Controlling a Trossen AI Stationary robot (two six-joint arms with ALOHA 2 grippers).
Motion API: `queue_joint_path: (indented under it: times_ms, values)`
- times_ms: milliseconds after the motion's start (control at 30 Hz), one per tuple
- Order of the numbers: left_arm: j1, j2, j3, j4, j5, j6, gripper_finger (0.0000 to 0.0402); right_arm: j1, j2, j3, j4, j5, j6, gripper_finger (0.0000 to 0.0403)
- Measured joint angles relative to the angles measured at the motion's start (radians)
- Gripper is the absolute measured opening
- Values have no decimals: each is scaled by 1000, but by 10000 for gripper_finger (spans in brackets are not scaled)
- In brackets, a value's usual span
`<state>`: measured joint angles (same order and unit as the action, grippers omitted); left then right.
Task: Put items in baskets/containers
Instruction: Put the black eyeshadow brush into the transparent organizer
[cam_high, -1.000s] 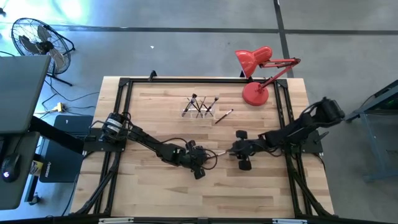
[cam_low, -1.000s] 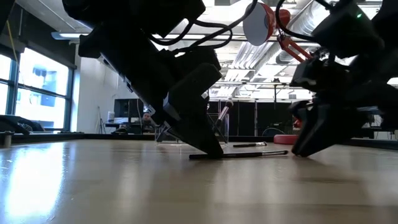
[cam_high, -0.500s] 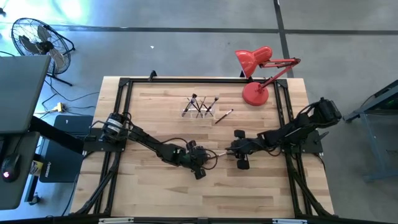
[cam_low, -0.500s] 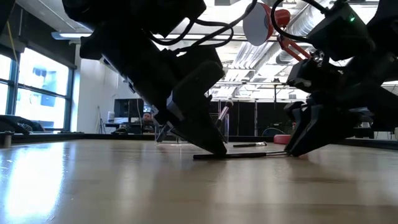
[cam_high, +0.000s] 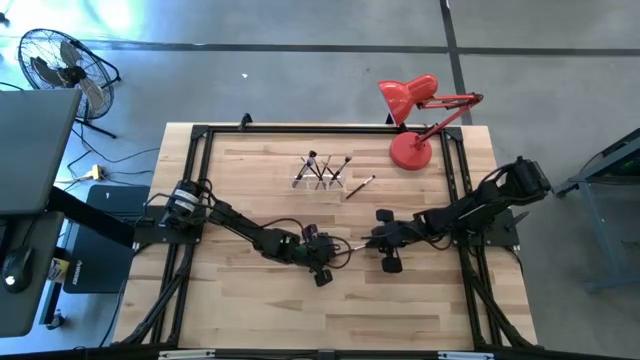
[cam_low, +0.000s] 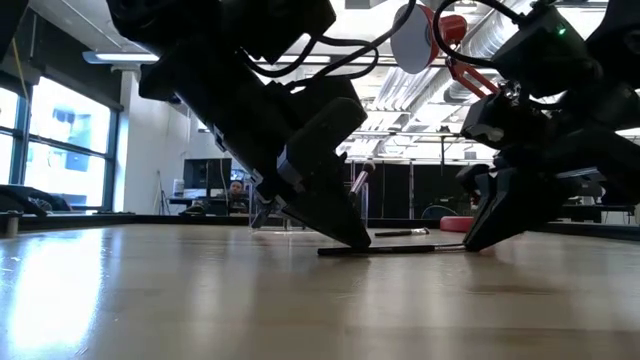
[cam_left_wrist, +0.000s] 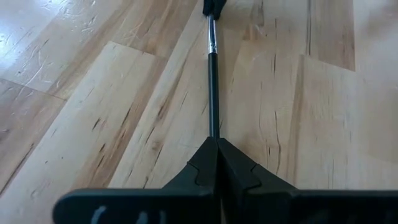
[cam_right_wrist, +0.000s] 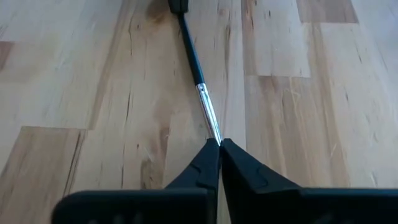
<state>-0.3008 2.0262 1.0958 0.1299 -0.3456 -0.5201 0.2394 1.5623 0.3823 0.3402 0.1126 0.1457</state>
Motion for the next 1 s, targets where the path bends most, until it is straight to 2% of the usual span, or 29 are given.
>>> queue_joint_path:
  times_ms: [267, 433, 667, 1000]
  values:
    - [0, 0, 8, -5, -17, 37, 1, 1, -9, -5, 59, -10, 12, 2]
    - [2, 2, 66, -85, 23, 99, 6, 2, -65, -8, 39, -14, 11, 1]
    - [44, 2, 154, -253, 43, 105, 50, 2, -111, -6, 35, -5, 11, 0]
    - [102, 2, 200, -278, 159, 105, 95, 3, -112, -5, 59, 10, 11, 0]
